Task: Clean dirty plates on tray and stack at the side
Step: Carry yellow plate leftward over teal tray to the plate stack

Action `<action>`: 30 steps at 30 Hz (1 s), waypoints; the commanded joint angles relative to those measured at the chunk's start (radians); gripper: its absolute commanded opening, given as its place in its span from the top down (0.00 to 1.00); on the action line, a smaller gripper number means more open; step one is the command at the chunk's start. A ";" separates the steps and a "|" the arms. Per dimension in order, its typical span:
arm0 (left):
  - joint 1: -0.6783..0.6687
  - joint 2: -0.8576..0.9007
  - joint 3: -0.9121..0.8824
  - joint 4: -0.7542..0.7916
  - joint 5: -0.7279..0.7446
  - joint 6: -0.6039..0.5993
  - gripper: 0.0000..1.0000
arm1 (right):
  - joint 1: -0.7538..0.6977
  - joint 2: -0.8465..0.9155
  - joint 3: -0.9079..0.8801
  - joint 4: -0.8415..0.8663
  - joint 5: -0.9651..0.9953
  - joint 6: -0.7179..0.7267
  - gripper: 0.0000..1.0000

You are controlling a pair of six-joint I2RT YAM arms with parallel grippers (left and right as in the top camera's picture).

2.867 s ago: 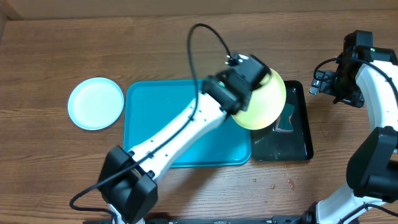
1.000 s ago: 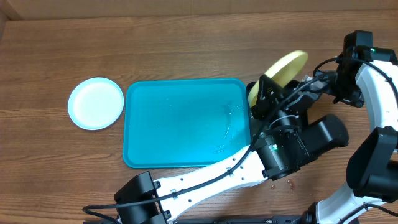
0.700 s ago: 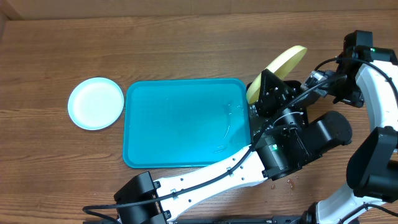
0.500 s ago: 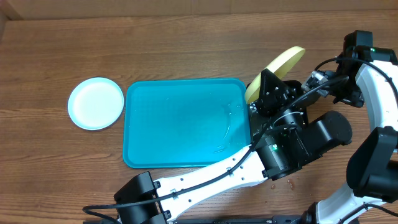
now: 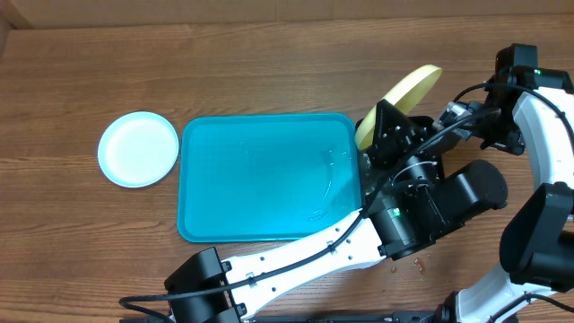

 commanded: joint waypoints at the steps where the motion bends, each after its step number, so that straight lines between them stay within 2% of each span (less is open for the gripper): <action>1: 0.008 0.008 0.026 -0.049 -0.001 -0.170 0.96 | -0.006 -0.014 0.012 0.002 0.003 0.003 0.00; 3: 0.010 0.008 0.025 -0.133 0.060 -0.256 0.96 | -0.006 -0.014 0.012 0.002 0.003 0.003 0.00; 6: 0.024 0.008 0.025 -0.301 0.193 -0.448 0.96 | -0.006 -0.014 0.012 0.002 0.003 0.003 0.00; 11: 0.120 0.008 0.025 -0.560 0.480 -0.820 0.96 | -0.006 -0.014 0.012 0.002 0.003 0.003 0.00; 13: 0.178 0.008 0.025 -0.607 0.616 -0.885 0.96 | -0.006 -0.014 0.012 0.002 0.003 0.003 0.00; 15: 0.241 0.005 0.026 -0.631 0.797 -0.924 0.96 | -0.006 -0.014 0.012 0.002 0.003 0.003 0.00; 18: 0.388 -0.008 0.026 -0.651 1.148 -0.934 0.96 | -0.006 -0.014 0.012 0.002 0.003 0.003 0.00; 21: 0.526 -0.023 0.026 -0.658 1.339 -0.933 0.96 | -0.006 -0.014 0.012 0.002 0.003 0.003 0.00; 26: 0.777 -0.042 0.026 -0.689 1.495 -0.933 0.96 | -0.006 -0.014 0.012 0.002 0.003 0.003 0.00; 30: 0.990 -0.042 0.026 -0.771 1.532 -0.945 0.96 | -0.006 -0.014 0.012 0.002 0.003 0.003 0.00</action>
